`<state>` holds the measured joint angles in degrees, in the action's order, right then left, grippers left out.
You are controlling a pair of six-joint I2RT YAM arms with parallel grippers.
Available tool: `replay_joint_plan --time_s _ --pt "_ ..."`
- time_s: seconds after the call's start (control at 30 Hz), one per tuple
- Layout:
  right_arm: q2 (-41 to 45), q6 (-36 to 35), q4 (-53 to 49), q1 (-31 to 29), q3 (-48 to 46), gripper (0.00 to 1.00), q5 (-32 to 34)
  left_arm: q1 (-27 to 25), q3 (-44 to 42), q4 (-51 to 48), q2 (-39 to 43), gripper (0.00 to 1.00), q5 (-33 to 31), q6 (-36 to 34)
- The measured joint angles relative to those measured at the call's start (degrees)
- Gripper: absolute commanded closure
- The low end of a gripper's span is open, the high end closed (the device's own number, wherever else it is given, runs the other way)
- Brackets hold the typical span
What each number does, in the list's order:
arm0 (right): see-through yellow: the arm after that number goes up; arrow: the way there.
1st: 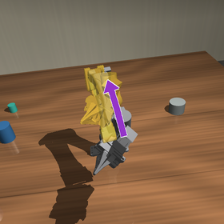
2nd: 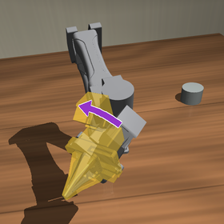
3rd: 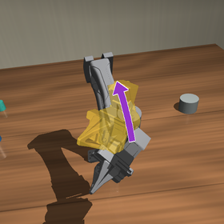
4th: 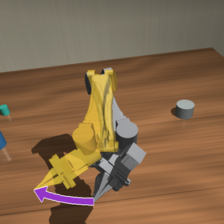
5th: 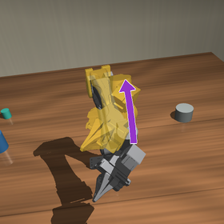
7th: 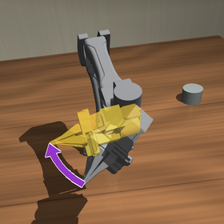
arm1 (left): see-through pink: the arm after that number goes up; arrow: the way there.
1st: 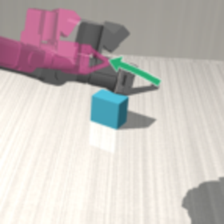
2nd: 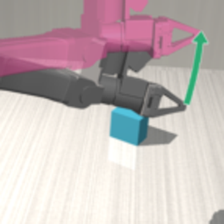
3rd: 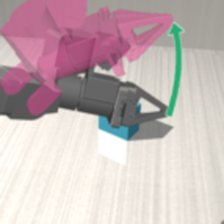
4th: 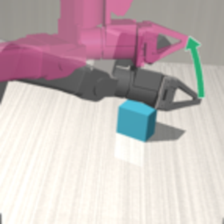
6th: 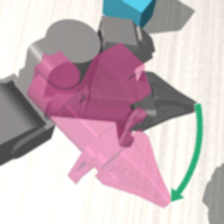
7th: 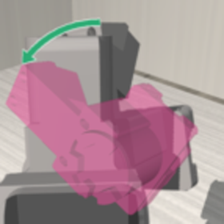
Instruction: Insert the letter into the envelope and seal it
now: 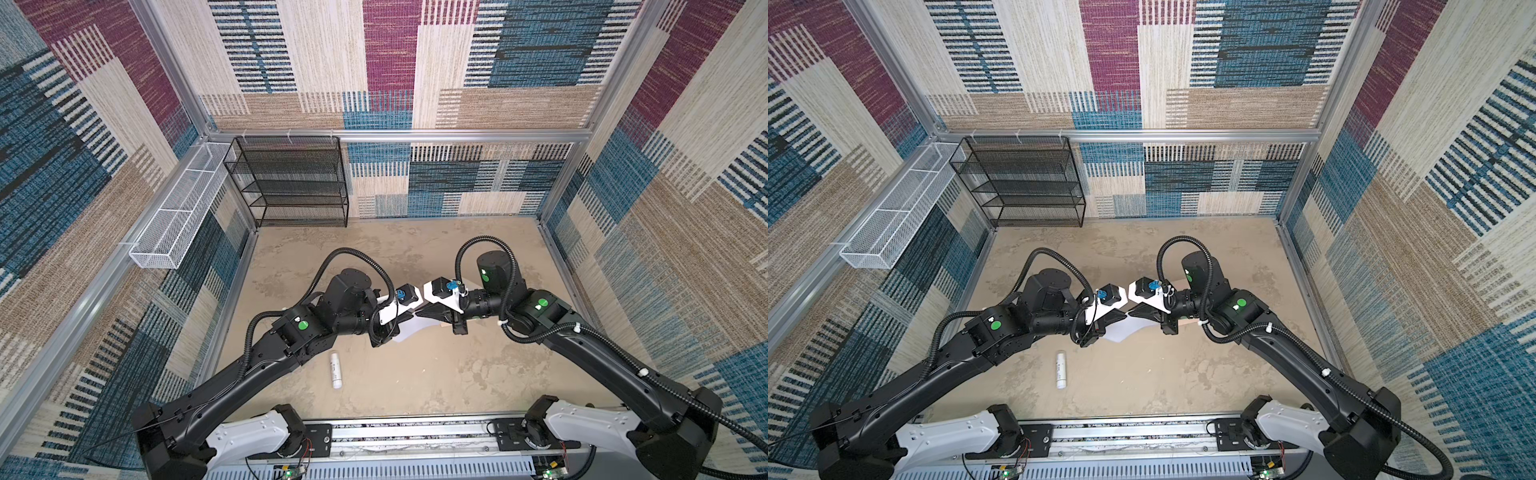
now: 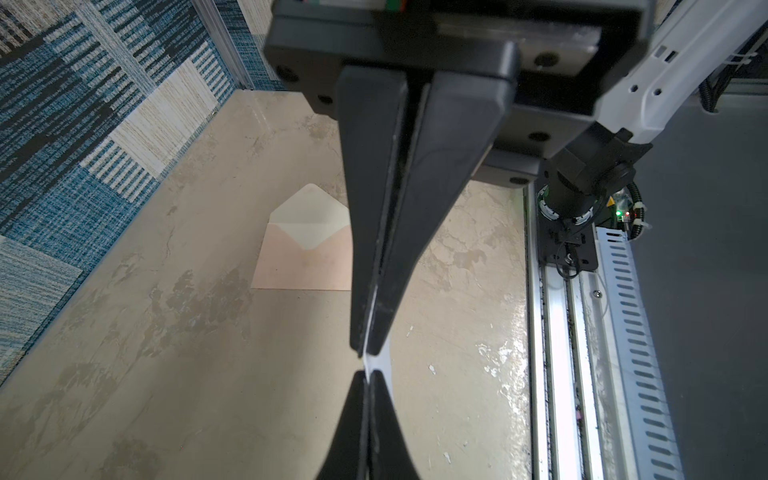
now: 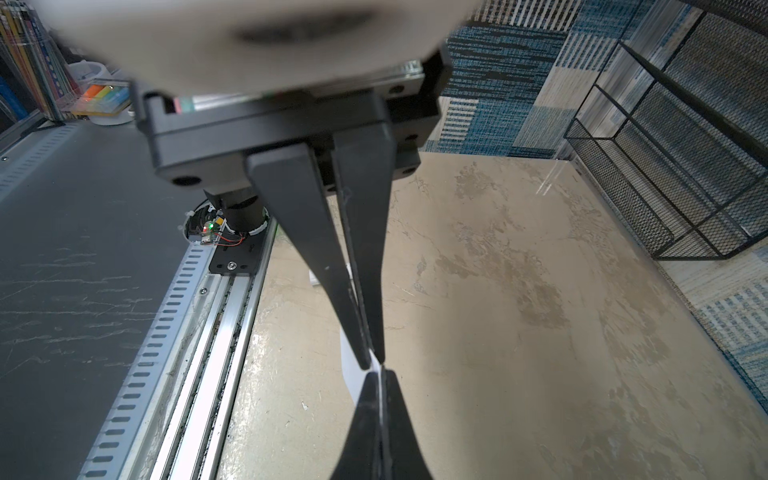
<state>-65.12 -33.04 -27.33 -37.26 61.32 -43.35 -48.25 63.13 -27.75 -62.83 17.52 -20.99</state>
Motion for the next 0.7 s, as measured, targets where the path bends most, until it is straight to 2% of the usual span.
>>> replay_joint_plan --time_s 0.1,0.13,0.3,0.4,0.47,0.6,0.63,0.7 --pt "0.42 0.0 0.2 0.0 0.04 1.0 -0.04 -0.02 -0.48 -0.96 0.26 1.0 -1.4 0.0" --pt "0.42 0.0 0.28 0.0 0.04 1.0 -0.02 -0.02 -0.57 -1.05 0.28 1.0 -2.08 -0.13" --pt "0.35 0.0 0.28 -0.02 0.15 1.0 -0.11 -0.13 -0.59 -1.16 0.55 1.0 -3.41 -0.13" --pt "0.44 0.0 0.46 -0.13 0.15 1.0 -0.13 -0.15 -0.92 -1.01 1.09 0.93 -3.69 -0.13" --pt "0.66 0.0 0.5 -0.17 0.15 1.0 -0.17 -0.17 -1.38 -0.52 1.77 1.0 -3.67 -0.13" --pt "1.07 -0.02 0.68 -0.17 0.15 1.0 -0.55 -0.24 -1.42 -0.37 2.43 1.0 -3.3 -0.15" --pt "1.07 -0.02 0.68 -0.17 0.15 1.0 -0.55 -0.24 -1.4 -0.5 2.47 0.94 -3.23 -0.17" --pt "1.07 -0.04 0.66 -0.17 0.15 1.0 -0.57 -0.24 -1.4 -0.61 2.54 0.91 -3.21 -0.17"
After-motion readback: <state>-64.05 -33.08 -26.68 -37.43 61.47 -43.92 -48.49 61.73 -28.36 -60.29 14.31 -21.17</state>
